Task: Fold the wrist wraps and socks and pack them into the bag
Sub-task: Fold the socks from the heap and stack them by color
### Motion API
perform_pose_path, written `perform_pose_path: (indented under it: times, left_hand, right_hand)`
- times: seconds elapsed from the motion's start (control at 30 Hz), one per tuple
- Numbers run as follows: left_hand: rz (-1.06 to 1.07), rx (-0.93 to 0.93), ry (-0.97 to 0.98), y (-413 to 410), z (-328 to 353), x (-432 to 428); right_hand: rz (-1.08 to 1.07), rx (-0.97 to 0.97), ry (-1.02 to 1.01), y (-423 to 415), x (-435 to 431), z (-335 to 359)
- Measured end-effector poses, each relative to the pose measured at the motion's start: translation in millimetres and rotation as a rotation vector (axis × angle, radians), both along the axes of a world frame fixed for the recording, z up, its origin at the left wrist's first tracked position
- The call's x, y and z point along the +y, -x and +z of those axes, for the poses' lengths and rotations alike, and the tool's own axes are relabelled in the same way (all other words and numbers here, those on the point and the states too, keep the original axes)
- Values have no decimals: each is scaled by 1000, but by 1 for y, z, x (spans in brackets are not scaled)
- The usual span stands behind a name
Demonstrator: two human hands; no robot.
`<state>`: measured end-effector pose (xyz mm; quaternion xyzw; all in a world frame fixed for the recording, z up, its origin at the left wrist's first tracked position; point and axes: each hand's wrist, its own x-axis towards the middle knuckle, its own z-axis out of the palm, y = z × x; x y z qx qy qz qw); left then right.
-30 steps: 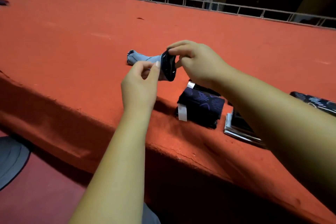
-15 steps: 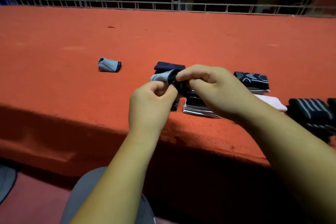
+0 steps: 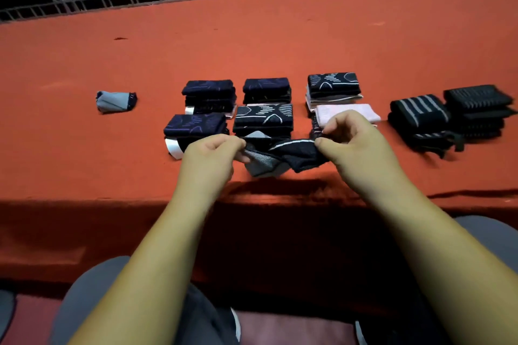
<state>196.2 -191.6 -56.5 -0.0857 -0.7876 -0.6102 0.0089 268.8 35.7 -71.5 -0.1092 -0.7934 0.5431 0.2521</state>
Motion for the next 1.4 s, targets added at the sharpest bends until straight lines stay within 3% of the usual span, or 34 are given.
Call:
perform_pose_path:
  times: [0.2,0.37,0.6,0.77,0.87,0.93,1.03,1.1,1.3,1.4]
  left_hand:
    - [65,-196,-131,20,-18,3]
    - [305,-278,-493,55,-14,-36]
    - [87,-172,-238,34,-16,-23]
    - [-109,66,-87,29,-15,-30]
    - [-279,127,-80,27,-18,-29]
    - [-390,142,-62,23,-21,-25]
    - [-511,141,-109,14,-21,-18]
    - [-539,149,-128,7,-17,-14]
    - [-501,156,-157,15,-20,-16]
    - [-447,174,-141,15,-24,-12]
  right_hand:
    - [10,-106,146,-2,29,-19]
    - [-330,-63,-5,-6,64,-14]
    - [21,96,88,-14,33,-17]
    - [384,-39,214,-29,34,-11]
    - [438,-200,13,-28,35,-13]
    - [425,-189,-136,-24,27,-17]
    - [430,-144,-182,-18,10,-25]
    - [470,-129,-227,-16,4,-28]
    - [495,-99,-93,-15,-3,-30]
    - [476,-113,-174,-16,-7,-29]
